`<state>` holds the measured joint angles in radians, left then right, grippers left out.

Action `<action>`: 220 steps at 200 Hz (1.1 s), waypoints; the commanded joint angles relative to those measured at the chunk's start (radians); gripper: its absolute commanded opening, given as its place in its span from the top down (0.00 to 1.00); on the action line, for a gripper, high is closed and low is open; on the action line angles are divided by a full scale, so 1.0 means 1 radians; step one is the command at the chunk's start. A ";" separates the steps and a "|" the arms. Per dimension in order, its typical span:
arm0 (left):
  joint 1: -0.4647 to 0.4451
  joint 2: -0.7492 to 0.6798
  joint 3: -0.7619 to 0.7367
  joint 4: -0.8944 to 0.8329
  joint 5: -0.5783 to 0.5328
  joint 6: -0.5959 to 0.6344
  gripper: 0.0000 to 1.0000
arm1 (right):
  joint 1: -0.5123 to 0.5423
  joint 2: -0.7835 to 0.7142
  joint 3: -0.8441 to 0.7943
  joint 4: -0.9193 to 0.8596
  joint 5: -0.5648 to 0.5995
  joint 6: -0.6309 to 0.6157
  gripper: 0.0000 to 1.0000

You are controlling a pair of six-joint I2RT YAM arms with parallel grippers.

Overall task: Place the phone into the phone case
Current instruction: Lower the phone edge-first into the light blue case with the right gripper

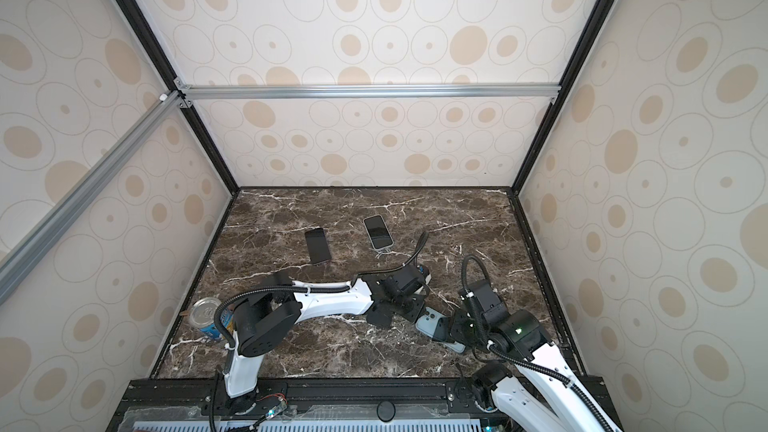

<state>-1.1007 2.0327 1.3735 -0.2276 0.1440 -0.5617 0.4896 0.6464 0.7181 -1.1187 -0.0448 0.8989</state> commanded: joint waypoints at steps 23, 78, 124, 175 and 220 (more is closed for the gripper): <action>-0.014 0.056 0.050 -0.050 -0.059 0.022 0.70 | -0.006 -0.011 -0.008 -0.046 0.078 0.001 1.00; -0.014 0.071 0.047 -0.058 -0.139 0.015 0.87 | -0.014 0.022 -0.048 0.012 0.071 -0.003 1.00; 0.004 0.064 0.030 -0.052 -0.161 -0.002 0.98 | -0.057 0.096 -0.062 0.113 0.022 -0.044 1.00; 0.067 0.003 -0.047 0.048 -0.136 -0.065 1.00 | -0.133 0.171 -0.057 0.234 -0.059 -0.127 1.00; 0.111 -0.029 -0.114 0.142 -0.101 -0.115 1.00 | -0.233 0.256 -0.072 0.358 -0.191 -0.198 1.00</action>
<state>-1.0164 2.0377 1.2957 -0.1196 0.0509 -0.6327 0.2989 0.8574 0.6819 -0.8055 -0.1761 0.7616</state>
